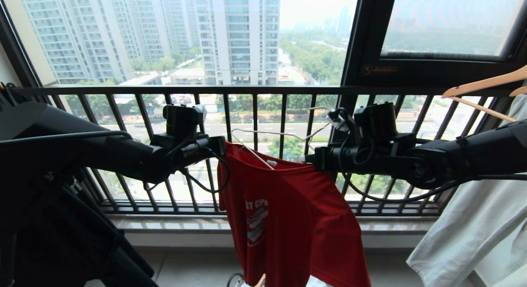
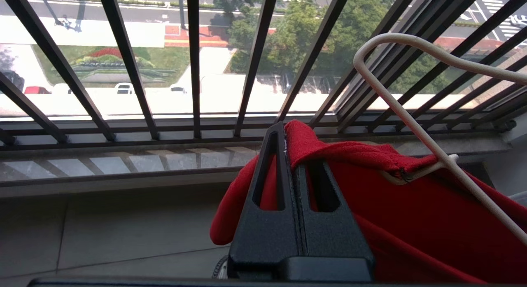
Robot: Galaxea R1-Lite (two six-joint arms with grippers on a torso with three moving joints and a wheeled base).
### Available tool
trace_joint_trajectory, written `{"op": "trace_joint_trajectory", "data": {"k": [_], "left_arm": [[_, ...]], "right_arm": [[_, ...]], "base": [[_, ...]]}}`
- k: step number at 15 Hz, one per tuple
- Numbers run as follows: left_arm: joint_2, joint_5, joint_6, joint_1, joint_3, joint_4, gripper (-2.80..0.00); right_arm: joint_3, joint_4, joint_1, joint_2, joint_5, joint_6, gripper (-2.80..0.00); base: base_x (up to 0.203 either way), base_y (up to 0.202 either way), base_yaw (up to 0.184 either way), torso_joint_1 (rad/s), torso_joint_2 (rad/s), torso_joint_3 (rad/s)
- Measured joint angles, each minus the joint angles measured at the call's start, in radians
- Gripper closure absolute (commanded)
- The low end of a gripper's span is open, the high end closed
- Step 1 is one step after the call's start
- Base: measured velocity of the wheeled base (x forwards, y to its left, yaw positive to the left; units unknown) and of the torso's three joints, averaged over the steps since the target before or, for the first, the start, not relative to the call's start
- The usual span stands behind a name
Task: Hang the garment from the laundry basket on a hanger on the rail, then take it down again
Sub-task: Take the clothes off the clothes rack
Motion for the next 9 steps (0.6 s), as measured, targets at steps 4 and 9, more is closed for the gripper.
{"op": "trace_joint_trajectory", "data": {"k": [4, 9], "left_arm": [[0.046, 0.11, -0.03, 0.013, -0.078, -0.01, 0.0], [0.057, 0.119, -0.07, 0.026, -0.094, -0.054, 0.0]], "right_arm": [[0.0, -0.001, 0.0, -0.001, 0.001, -0.003, 0.0], [0.002, -0.001, 0.0, -0.001, 0.002, -0.003, 0.0]], "base": [[0.0, 0.0, 0.0, 0.0, 0.0, 0.0], [0.0, 0.0, 0.0, 0.0, 0.0, 0.0]]}}
